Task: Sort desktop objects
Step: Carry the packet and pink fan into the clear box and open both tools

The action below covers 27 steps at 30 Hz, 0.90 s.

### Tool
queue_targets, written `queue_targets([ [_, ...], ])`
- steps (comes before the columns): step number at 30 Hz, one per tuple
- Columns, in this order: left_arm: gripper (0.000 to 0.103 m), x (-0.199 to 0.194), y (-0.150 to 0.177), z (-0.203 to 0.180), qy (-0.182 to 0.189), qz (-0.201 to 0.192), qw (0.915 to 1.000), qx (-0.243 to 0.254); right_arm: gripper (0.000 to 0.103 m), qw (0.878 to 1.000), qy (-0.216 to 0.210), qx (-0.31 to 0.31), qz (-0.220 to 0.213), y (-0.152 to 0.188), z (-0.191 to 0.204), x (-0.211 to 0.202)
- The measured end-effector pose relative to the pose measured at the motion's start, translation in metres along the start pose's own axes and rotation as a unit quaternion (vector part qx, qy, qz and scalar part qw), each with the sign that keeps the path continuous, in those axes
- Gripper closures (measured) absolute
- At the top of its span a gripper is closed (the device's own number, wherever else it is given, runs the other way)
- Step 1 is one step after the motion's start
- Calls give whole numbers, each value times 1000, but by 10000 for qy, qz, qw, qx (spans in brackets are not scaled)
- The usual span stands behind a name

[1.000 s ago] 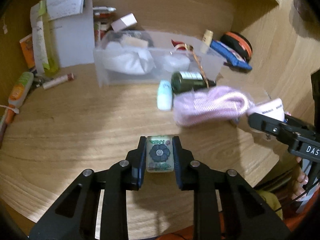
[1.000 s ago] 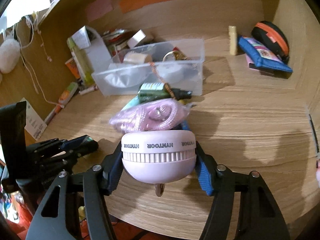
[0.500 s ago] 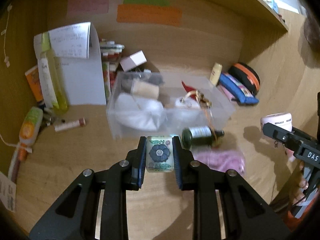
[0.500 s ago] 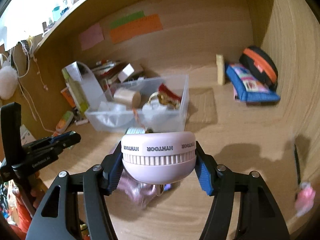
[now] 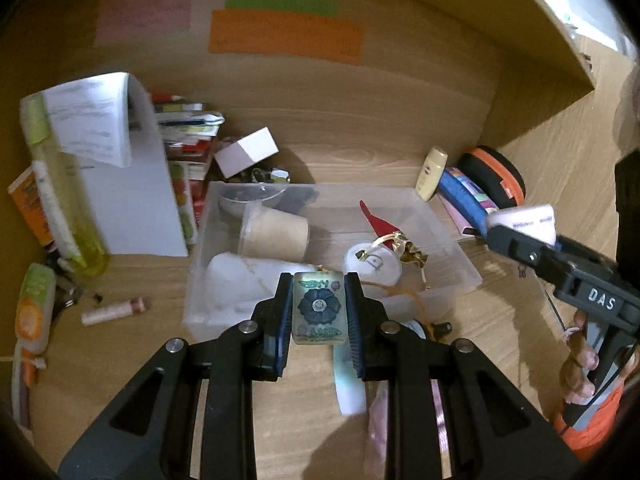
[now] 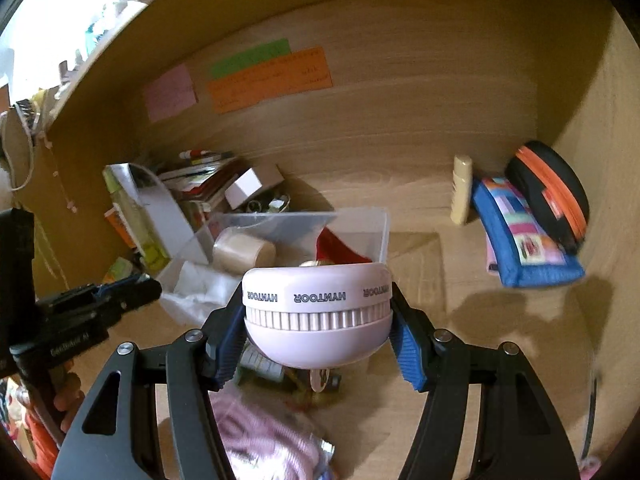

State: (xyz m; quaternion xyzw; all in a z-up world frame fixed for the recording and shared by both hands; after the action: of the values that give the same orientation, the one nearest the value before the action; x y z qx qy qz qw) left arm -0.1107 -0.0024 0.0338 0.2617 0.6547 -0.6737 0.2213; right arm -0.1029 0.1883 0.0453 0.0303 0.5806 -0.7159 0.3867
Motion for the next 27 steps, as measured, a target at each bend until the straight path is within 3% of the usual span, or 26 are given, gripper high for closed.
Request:
queue_targets([
  [8,79,31,-24,-9,122,59,9997,183,43,9995,193,10,231,-13,-11,45],
  [19,79,77,-10,-18,317,674,9966,361,43,9971,265,-62,711,4,-20,83],
  [27,79,84,-7,-17,274,756,9959,404,43,9939,466,-469,879,15,-7,89],
])
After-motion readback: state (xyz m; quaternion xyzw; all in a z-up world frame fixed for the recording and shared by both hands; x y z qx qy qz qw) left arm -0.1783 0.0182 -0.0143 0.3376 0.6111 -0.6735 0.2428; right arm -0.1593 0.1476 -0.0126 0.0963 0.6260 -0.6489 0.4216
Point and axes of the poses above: each gripper's, at about its wrist camera, not at the fingertips, and x roughly the way its jaws point, z to its left, y to its underside, the point moved 1 cm from there along x, roughly the way its jaws point, and after that the axes turned 15 degrees about -y, right-handed, at the moved point
